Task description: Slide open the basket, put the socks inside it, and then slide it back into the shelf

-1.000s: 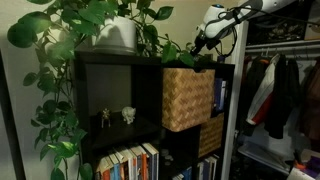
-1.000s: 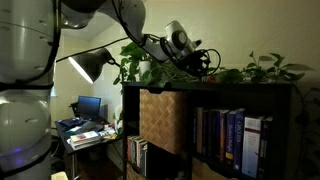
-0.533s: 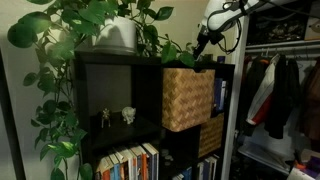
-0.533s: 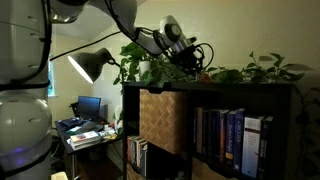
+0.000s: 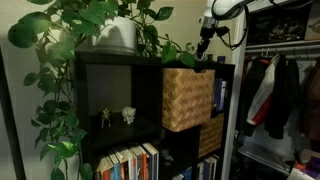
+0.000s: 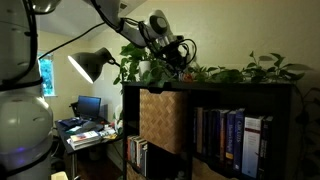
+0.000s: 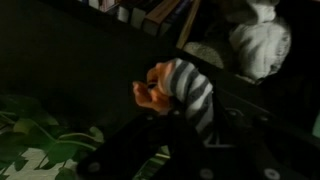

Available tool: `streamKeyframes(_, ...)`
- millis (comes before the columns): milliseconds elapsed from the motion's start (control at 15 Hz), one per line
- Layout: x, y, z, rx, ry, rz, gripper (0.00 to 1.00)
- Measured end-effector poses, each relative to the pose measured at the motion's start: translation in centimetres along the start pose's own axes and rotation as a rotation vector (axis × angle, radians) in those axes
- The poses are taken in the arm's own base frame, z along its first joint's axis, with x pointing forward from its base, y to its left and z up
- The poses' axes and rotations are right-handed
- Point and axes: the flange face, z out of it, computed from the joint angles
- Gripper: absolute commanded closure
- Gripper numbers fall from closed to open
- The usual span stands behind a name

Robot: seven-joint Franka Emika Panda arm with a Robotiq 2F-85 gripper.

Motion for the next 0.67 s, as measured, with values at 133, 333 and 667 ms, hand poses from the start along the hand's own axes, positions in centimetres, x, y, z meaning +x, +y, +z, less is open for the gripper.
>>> streamKeyframes(133,-0.5,-1.4,-1.0,0.056,-0.025,-0.015,0.88)
streamKeyframes(333,-1.4,-3.2,-1.3,0.123,-0.071,-0.035,0.89)
streamKeyframes(667,-2.9,-5.3,0.4,0.151,-0.106,-0.075,0.89)
